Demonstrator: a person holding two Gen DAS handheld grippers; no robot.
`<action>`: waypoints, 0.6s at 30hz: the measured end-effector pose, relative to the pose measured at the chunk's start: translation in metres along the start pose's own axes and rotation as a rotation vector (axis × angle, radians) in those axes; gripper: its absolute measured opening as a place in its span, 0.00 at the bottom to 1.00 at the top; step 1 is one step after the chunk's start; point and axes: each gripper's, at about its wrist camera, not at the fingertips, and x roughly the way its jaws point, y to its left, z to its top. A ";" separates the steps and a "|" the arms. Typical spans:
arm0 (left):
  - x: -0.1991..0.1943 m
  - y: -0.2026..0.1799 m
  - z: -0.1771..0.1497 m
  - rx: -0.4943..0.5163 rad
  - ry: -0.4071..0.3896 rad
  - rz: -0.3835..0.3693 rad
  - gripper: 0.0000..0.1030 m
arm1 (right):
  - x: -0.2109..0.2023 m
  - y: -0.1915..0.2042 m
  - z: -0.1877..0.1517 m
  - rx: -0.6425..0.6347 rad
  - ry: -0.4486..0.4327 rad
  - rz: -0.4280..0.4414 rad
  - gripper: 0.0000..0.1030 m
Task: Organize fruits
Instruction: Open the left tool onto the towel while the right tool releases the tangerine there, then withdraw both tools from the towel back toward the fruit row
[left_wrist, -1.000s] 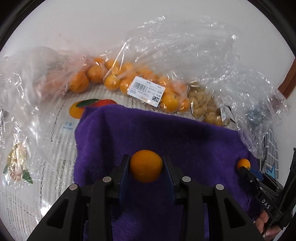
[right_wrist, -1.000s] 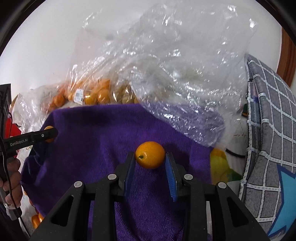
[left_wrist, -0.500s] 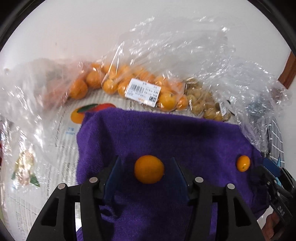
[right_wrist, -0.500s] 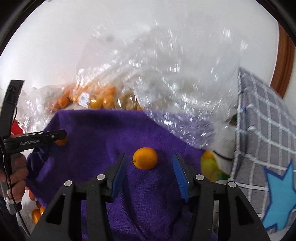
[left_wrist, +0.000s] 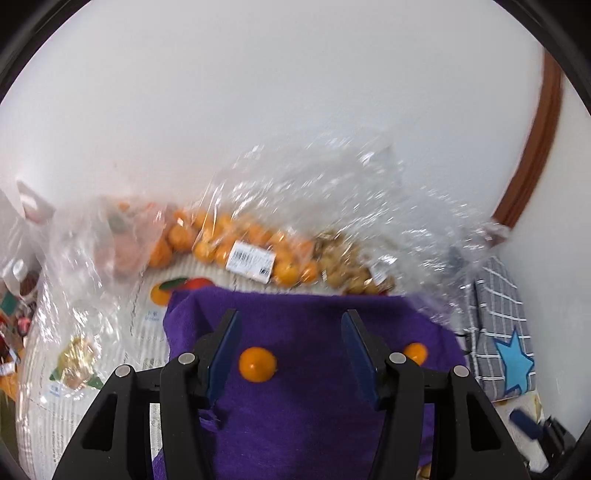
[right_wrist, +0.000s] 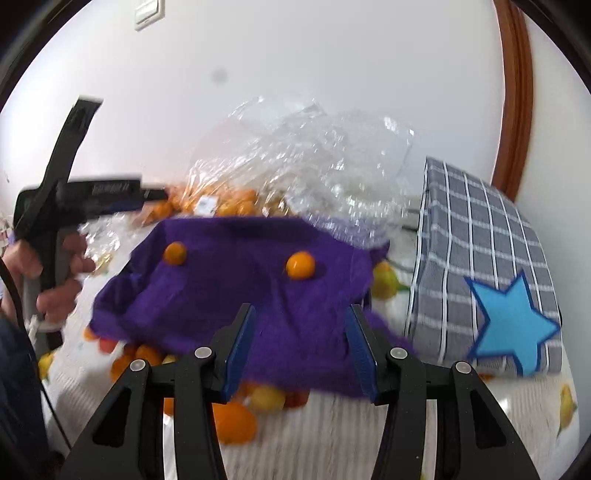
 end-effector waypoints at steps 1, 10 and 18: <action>-0.006 -0.004 0.000 0.006 -0.006 -0.013 0.52 | -0.005 0.001 -0.004 -0.002 0.008 0.008 0.43; -0.051 -0.021 -0.035 -0.007 -0.033 -0.101 0.52 | -0.038 0.004 -0.035 -0.033 0.005 0.022 0.42; -0.072 -0.003 -0.112 0.029 0.023 -0.004 0.52 | -0.032 0.015 -0.073 -0.023 0.028 0.083 0.42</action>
